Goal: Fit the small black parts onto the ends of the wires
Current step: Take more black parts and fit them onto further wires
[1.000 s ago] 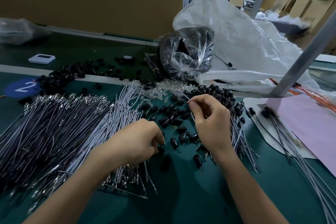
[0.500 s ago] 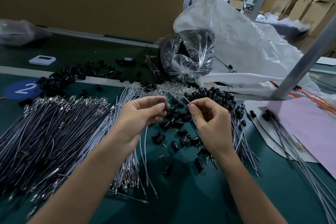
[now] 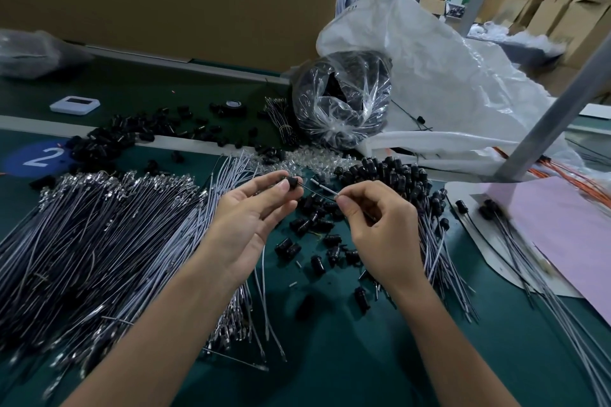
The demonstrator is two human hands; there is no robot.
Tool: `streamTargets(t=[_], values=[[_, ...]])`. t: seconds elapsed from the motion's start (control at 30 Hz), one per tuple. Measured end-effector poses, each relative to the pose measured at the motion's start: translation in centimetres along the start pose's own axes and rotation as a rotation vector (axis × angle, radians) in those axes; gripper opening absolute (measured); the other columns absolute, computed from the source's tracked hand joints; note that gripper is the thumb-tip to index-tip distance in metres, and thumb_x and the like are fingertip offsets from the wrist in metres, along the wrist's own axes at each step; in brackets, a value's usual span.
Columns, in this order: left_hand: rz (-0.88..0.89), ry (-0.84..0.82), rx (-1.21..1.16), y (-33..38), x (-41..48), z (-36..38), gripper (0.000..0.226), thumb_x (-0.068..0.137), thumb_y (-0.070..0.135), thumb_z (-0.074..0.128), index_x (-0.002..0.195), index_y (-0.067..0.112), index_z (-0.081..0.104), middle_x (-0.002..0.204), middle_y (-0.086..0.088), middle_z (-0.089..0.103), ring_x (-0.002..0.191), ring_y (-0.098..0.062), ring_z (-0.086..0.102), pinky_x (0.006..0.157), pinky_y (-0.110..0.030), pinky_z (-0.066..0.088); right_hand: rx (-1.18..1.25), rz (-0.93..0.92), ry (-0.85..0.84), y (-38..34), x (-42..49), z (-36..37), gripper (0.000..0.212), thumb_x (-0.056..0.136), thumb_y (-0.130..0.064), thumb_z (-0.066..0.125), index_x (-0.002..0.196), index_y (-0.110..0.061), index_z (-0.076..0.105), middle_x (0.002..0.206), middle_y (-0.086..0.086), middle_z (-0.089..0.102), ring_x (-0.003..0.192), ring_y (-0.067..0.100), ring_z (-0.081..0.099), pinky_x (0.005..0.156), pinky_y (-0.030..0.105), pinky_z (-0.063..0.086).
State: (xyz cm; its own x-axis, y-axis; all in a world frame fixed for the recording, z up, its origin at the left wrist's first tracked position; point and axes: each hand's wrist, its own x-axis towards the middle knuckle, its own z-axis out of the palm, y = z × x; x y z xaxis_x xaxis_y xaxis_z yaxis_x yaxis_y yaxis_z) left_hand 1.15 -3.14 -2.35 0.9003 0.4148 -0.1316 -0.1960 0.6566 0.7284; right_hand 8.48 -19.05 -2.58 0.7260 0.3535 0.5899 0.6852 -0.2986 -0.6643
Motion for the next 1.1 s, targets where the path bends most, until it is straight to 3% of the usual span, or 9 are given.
streamTargets(t=[0.23, 0.47, 0.67, 0.83, 1.1], values=[[0.017, -0.040, 0.085, -0.3, -0.3, 0.1, 0.033, 0.068, 0.006, 0.070, 0.101, 0.001, 0.067, 0.093, -0.014, 0.076, 0.081, -0.019, 0.075, 0.062, -0.018, 0.057, -0.003, -0.006, 0.014, 0.0, -0.1, 0.2, 0.004, 0.088, -0.009, 0.070, 0.086, -0.012, 0.071, 0.081, -0.004, 0.065, 0.072, 0.009, 0.061, 0.065, 0.016, 0.048], [0.008, -0.114, 0.200, -1.3, -0.3, 0.3, 0.030, 0.067, 0.011, 0.075, 0.096, 0.003, 0.071, 0.091, -0.016, 0.075, 0.081, -0.020, 0.074, 0.063, -0.019, 0.057, -0.007, -0.038, 0.038, -0.6, -0.6, 1.0, 0.004, 0.087, -0.006, 0.070, 0.087, -0.010, 0.072, 0.080, -0.003, 0.067, 0.075, 0.007, 0.061, 0.066, 0.010, 0.046], [0.011, 0.026, 0.165, -1.0, -0.1, -0.1, 0.027, 0.070, 0.014, 0.073, 0.094, 0.002, 0.069, 0.085, -0.011, 0.076, 0.075, -0.016, 0.074, 0.060, -0.018, 0.056, -0.099, -0.137, 0.130, -0.7, -0.6, 0.4, 0.006, 0.086, -0.007, 0.072, 0.091, -0.006, 0.075, 0.085, -0.001, 0.069, 0.079, 0.010, 0.064, 0.073, 0.019, 0.052], [0.012, 0.125, 0.070, -0.8, 0.1, -0.5, 0.010, 0.083, 0.008, 0.068, 0.090, 0.001, 0.068, 0.082, -0.013, 0.076, 0.072, -0.016, 0.074, 0.058, -0.018, 0.056, -0.217, -0.215, 0.068, -0.5, -0.5, 0.1, 0.010, 0.081, -0.002, 0.077, 0.090, -0.004, 0.077, 0.084, 0.003, 0.068, 0.073, 0.011, 0.063, 0.071, 0.017, 0.052], [0.030, 0.076, 0.071, -1.1, -0.2, -0.2, 0.027, 0.071, 0.015, 0.071, 0.093, 0.002, 0.067, 0.081, -0.011, 0.075, 0.074, -0.016, 0.074, 0.060, -0.019, 0.057, -0.265, -0.232, 0.030, -0.4, -0.7, 0.4, 0.009, 0.080, -0.003, 0.078, 0.088, -0.005, 0.077, 0.082, 0.004, 0.068, 0.068, 0.013, 0.063, 0.068, 0.018, 0.051]])
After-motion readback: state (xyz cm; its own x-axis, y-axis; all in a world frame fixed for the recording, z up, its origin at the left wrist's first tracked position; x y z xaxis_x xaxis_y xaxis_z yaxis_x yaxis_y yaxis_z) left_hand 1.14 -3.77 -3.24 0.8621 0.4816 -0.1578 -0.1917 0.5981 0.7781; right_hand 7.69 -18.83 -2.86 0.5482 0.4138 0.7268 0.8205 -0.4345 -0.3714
